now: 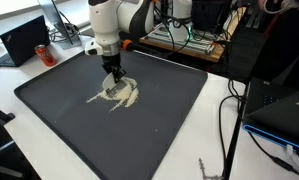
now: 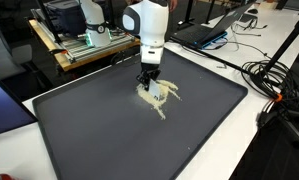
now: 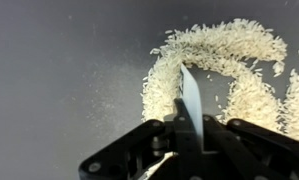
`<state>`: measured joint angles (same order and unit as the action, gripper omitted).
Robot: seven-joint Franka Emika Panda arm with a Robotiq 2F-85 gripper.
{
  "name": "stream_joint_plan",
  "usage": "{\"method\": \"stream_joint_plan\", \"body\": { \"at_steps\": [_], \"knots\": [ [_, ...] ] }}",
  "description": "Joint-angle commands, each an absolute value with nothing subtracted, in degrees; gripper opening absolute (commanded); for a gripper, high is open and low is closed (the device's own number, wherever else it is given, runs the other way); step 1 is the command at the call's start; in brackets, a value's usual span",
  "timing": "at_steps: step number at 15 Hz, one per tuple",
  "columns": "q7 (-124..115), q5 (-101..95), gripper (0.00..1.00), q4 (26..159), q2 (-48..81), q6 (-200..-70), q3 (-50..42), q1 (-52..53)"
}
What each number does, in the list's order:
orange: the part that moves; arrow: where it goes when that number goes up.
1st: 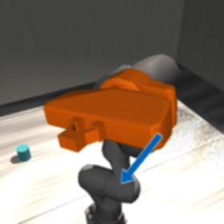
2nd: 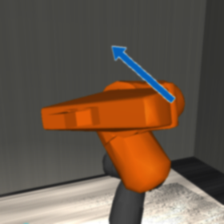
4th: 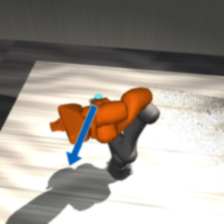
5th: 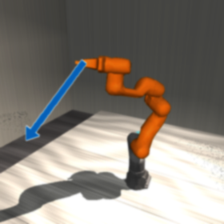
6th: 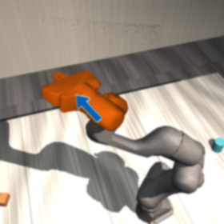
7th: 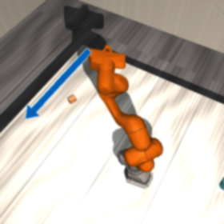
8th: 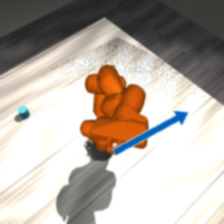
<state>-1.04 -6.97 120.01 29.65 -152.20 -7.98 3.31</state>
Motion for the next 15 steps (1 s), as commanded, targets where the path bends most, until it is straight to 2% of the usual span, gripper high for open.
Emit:
{"method": "stream_joint_plan", "body": {
  "at_steps": [1, 6, 15],
  "knots": [
    [-2.47, -8.28, 0.01, 118.56, 30.92, -150.74, -8.38, 2.30],
    [-1.67, -7.92, 0.01, 119.54, 29.27, -150.94, -7.69, 1.60],
    [-4.25, -16.49, 0.01, 126.31, 17.37, -150.66, -9.96, 5.77]
  ]
}}
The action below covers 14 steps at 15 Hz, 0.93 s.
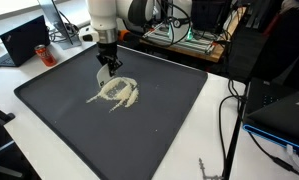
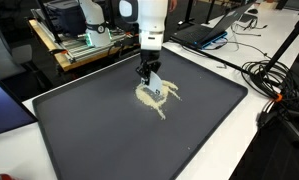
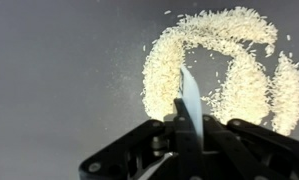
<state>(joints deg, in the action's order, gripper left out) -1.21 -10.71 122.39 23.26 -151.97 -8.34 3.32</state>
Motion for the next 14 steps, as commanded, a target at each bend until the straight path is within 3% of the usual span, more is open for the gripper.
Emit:
{"method": "stream_joint_plan", "body": {
  "at_steps": [1, 8, 14],
  "knots": [
    [-5.34, -19.07, 0.01, 126.84, 15.95, -150.31, -10.23, 6.65],
    [-16.18, -39.87, 0.01, 127.57, 9.09, -142.58, -7.33, 11.67],
    [-16.73, -43.55, 0.01, 127.23, 7.42, -136.96, 0.72, 11.96]
  ]
}}
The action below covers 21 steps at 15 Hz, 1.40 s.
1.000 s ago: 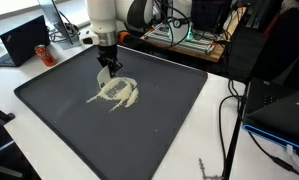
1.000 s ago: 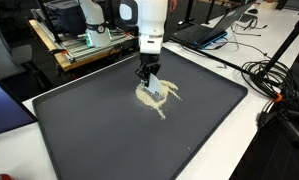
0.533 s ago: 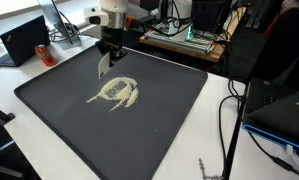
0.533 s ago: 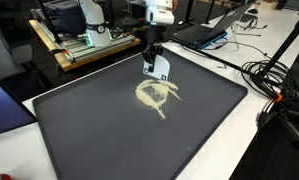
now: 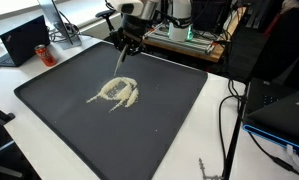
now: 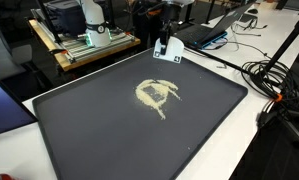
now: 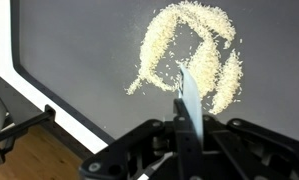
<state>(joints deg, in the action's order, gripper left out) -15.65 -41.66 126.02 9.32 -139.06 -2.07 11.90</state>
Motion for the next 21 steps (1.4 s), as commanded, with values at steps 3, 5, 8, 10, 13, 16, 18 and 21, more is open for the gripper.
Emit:
{"method": "stream_joint_plan", "body": {
  "at_steps": [3, 5, 8, 10, 13, 16, 18, 21],
  "knots": [
    [-19.42, -43.98, 0.01, 127.13, 7.38, -136.74, 3.11, 12.31],
    [-17.02, -41.91, 0.04, 125.95, 8.97, -137.63, 3.67, 11.18],
    [-17.00, -41.88, 0.04, 125.94, 9.09, -137.64, 3.70, 10.90],
    [-20.09, -43.69, 0.01, 124.96, 9.98, -135.28, 3.24, 11.31],
    [-26.55, -48.81, 0.01, 122.74, 11.05, -127.95, 3.83, 13.58],
    [-30.70, -51.41, 0.01, 119.89, 12.82, -119.25, 6.09, 15.89],
    [-32.70, -52.36, 0.01, 117.90, 14.39, -115.70, 7.64, 17.35],
    [-35.62, -54.10, 0.01, 114.87, 17.11, -112.30, 9.10, 19.21]
  ]
}}
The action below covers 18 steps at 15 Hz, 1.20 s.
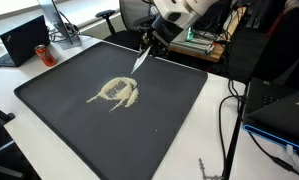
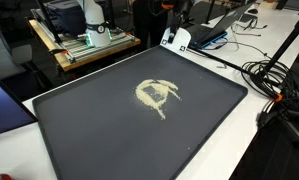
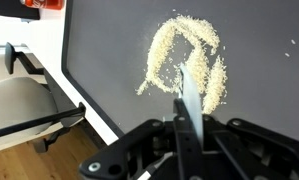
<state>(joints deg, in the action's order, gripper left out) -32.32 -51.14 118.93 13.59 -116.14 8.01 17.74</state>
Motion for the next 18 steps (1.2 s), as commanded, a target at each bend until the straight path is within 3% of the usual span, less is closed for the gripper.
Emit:
{"method": "stream_joint_plan", "body": {
  "at_steps": [1, 11, 18],
  "knots": [
    [-36.91, -55.43, 0.01, 113.56, 18.42, -111.17, 9.24, 19.89],
    [-41.16, -65.44, 0.01, 105.13, 29.36, -109.60, 9.15, 22.38],
    [-38.97, -68.72, 0.01, 108.91, 28.39, -115.69, 10.15, 20.38]
  ]
}}
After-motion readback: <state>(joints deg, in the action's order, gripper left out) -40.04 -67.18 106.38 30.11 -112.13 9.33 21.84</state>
